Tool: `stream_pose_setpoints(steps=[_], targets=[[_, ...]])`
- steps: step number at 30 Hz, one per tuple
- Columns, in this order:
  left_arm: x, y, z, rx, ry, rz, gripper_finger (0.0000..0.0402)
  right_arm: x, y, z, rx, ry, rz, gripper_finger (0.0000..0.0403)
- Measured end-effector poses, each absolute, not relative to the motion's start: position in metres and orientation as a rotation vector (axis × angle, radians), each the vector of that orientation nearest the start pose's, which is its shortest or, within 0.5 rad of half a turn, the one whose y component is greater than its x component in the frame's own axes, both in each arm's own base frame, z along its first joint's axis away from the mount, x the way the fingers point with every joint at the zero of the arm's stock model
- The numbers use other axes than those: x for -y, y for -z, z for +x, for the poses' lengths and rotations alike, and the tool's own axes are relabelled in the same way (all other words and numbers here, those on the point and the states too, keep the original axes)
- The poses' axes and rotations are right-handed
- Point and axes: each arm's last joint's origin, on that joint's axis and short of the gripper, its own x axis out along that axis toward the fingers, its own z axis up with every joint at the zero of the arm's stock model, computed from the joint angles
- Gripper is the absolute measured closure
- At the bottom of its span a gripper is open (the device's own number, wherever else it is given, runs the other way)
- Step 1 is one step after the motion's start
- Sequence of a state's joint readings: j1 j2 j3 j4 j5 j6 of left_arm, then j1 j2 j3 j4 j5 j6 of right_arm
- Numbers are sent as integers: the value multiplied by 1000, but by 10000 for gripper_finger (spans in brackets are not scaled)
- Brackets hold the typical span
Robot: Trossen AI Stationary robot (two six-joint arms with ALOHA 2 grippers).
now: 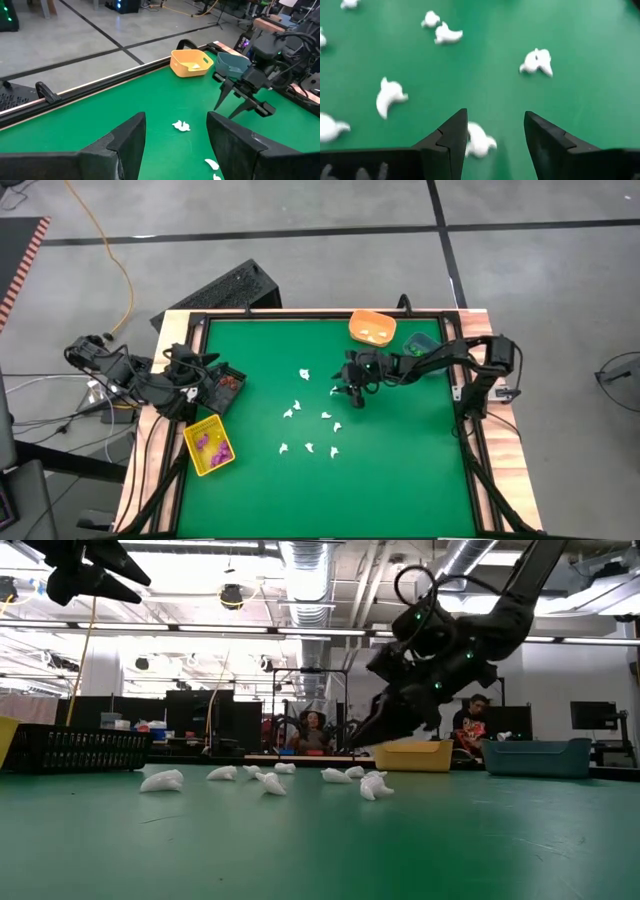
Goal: Sort Halloween decoration
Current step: Put the white ghost toy into the light orange bin
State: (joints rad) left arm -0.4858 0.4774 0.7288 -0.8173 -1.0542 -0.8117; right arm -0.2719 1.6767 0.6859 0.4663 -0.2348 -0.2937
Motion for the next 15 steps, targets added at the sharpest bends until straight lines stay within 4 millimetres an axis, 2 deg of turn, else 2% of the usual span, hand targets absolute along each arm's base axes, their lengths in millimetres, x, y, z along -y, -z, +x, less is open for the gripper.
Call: stream_pose_setpoints(steps=[4, 10, 15], targets=[[14, -300, 80, -161, -671, -378, 202, 80, -137, 309, -505, -63, -165, 205], [13, -299, 80, -166, -676, -366, 202, 78, -113, 316, -511, -84, -157, 204], [13, -299, 79, -172, -678, -359, 202, 81, -96, 317, -548, -61, -71, 205]])
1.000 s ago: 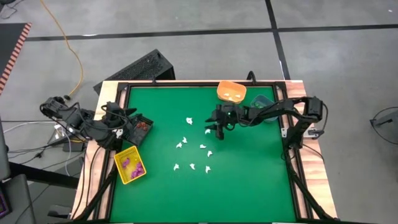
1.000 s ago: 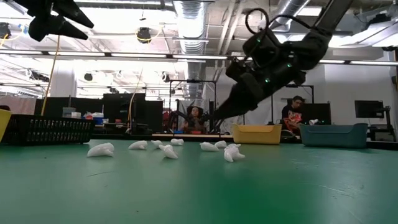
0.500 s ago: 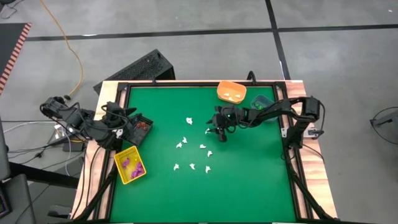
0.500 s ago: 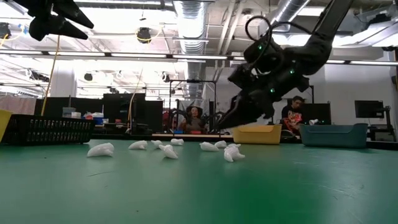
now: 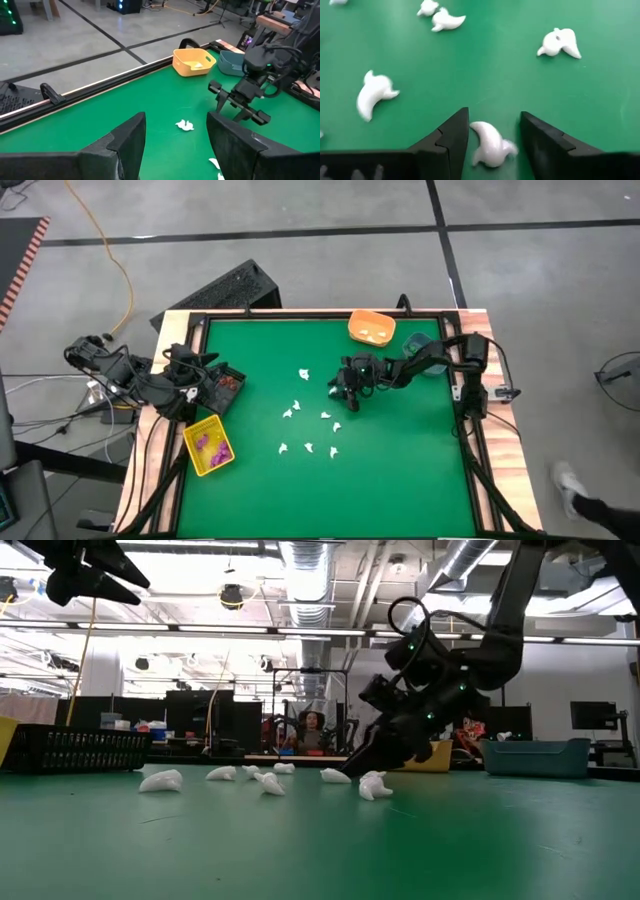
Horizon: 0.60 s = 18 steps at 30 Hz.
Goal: Sort Halloween decoration
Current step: Put the white ghost toy into the light orange bin
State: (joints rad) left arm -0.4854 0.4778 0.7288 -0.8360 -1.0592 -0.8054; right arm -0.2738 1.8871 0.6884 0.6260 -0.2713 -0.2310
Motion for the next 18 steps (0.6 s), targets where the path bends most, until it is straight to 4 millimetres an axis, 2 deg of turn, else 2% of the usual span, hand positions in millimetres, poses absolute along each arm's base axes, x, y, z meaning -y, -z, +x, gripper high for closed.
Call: stream_pose_setpoints(steps=[9, 18], targets=[[13, -298, 79, -176, -679, -356, 202, 81, -61, 316, -650, -46, 0, 247], [13, -298, 79, -177, -685, -350, 202, 79, -62, 316, -650, 22, 0, 307]])
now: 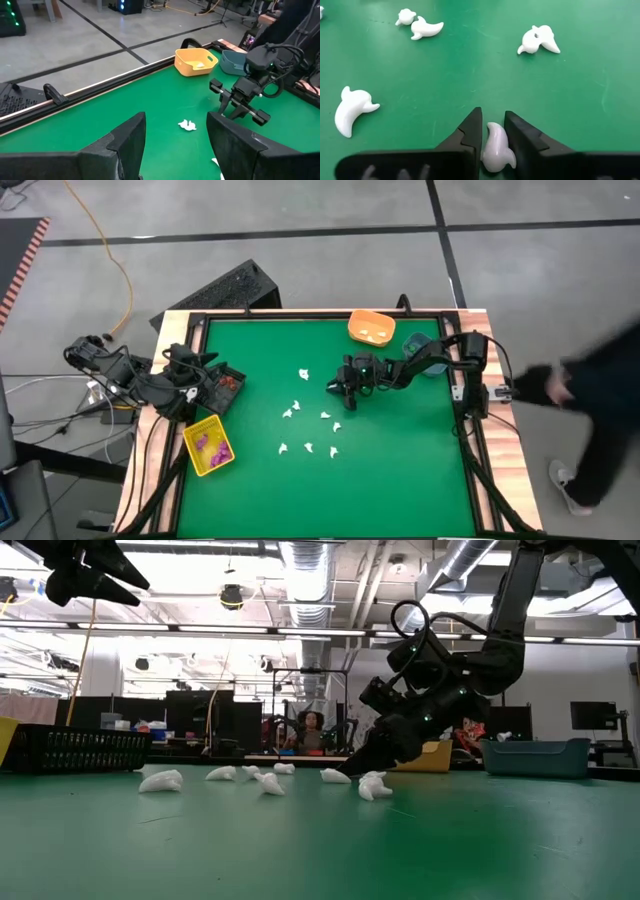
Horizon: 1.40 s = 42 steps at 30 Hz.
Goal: Sort Halloween decoration
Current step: Put the white ghost toy into the light orange bin
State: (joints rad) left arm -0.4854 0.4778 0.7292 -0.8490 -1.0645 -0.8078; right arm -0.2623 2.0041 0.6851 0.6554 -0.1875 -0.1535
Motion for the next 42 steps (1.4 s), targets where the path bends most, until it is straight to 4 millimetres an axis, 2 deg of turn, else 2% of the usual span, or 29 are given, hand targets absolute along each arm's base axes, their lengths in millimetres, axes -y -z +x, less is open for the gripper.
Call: stream_pose_setpoints(steps=[6, 14, 21, 24, 33, 39, 42], targets=[[13, -298, 79, -173, -690, -348, 202, 79, -62, 316, -646, 38, 42, 334], [13, -298, 79, -167, -696, -350, 202, 80, -71, 319, -575, 74, 130, 341], [13, -298, 79, -165, -698, -351, 202, 85, -109, 317, -482, 98, 109, 342], [12, -298, 78, -159, -704, -356, 202, 94, -130, 312, -434, 172, 98, 343], [12, -298, 78, -153, -705, -370, 202, 123, -184, 281, -385, 399, 85, 343], [12, -299, 78, -149, -711, -369, 202, 148, -204, 257, -349, 613, 102, 343], [12, -299, 78, -143, -719, -366, 202, 161, -206, 247, -350, 732, 132, 343]])
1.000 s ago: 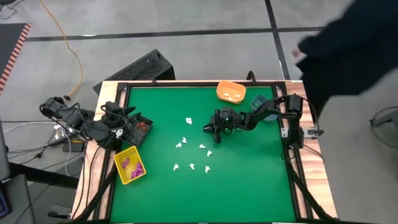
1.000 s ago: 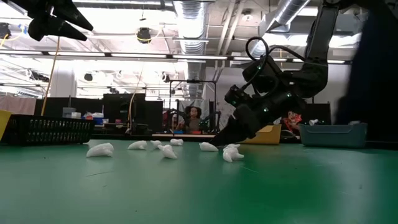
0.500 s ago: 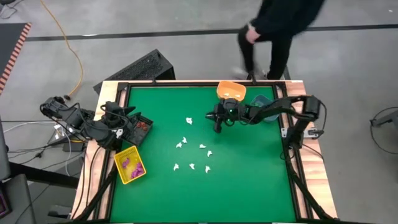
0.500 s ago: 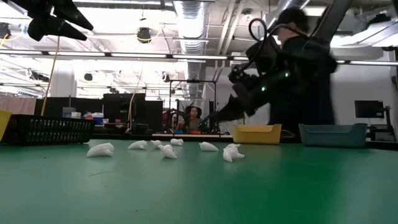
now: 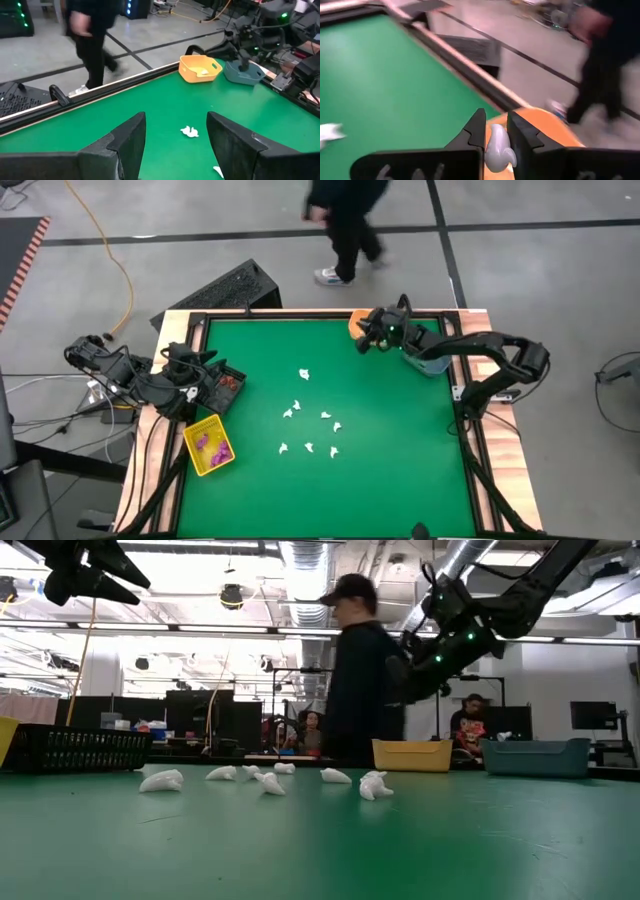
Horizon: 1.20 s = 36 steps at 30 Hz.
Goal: Sort Halloween decoration
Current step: Put the white ghost toy into the light orange bin
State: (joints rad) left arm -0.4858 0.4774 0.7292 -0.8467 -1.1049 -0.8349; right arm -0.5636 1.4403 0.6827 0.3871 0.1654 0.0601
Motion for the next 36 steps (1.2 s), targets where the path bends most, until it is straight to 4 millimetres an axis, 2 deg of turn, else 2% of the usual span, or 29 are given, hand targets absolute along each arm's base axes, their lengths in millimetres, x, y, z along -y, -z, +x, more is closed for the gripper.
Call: stream_pose_setpoints(steps=[5, 13, 21, 25, 33, 36], targets=[[12, -299, 78, -142, -720, -365, 202, 178, -198, 234, -404, 827, 178, 342], [12, -299, 78, -142, -721, -364, 202, 192, -176, 221, -506, 922, 313, 342], [12, -299, 78, -142, -721, -364, 202, 198, -173, 216, -519, 957, 327, 336], [12, -299, 78, -142, -722, -364, 202, 198, -173, 216, -518, 956, 326, 305], [12, -299, 78, -143, -721, -363, 202, 199, -174, 216, -516, 950, 328, 207], [12, -299, 78, -143, -721, -363, 202, 198, -181, 223, -492, 881, 334, 189]])
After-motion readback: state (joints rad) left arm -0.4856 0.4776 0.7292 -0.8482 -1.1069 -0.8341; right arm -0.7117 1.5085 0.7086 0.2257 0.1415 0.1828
